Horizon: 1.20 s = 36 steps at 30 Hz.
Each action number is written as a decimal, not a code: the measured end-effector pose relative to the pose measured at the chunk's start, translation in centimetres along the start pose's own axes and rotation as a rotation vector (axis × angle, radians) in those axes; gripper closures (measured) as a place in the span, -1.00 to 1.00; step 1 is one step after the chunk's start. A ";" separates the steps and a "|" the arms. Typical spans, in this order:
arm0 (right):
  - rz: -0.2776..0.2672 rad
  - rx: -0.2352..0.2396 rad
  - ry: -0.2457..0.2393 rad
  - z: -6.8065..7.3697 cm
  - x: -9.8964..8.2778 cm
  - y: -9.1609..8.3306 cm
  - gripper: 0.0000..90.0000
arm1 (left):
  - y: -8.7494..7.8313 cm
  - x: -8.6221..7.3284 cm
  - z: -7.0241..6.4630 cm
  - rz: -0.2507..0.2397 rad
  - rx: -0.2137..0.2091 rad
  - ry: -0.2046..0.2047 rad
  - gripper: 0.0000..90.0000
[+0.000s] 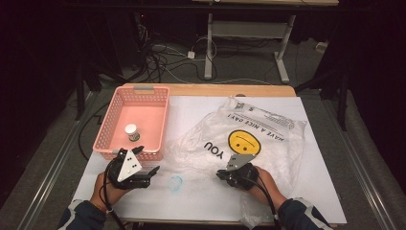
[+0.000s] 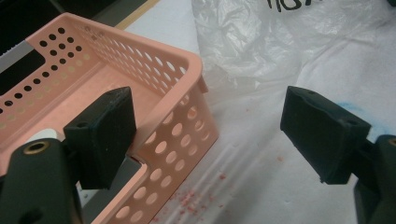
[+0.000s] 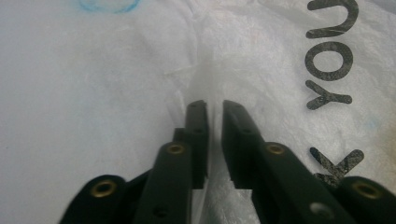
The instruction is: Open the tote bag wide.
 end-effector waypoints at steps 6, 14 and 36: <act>-0.007 -0.042 -0.019 -0.5 0.5 -0.2 1.00 | 0.0 0.0 0.1 0.004 0.000 0.000 -0.60; -0.121 -0.168 -0.015 -3.7 3.6 -1.9 1.00 | 0.2 1.3 1.5 0.001 0.039 -0.016 -0.60; -0.340 -0.391 -0.128 -9.2 12.5 -8.8 1.00 | 0.5 2.4 6.4 0.059 0.151 -0.083 -0.58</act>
Point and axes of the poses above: each handheld gripper's, and its own axes: y roughly forward along the jaws, x roughly out of its top, z roughly to its left, the point moved 6 cm from there along y, roughly forward along the jaws, and after that the axes turned 15 degrees about -z, right-handed, at the moved point
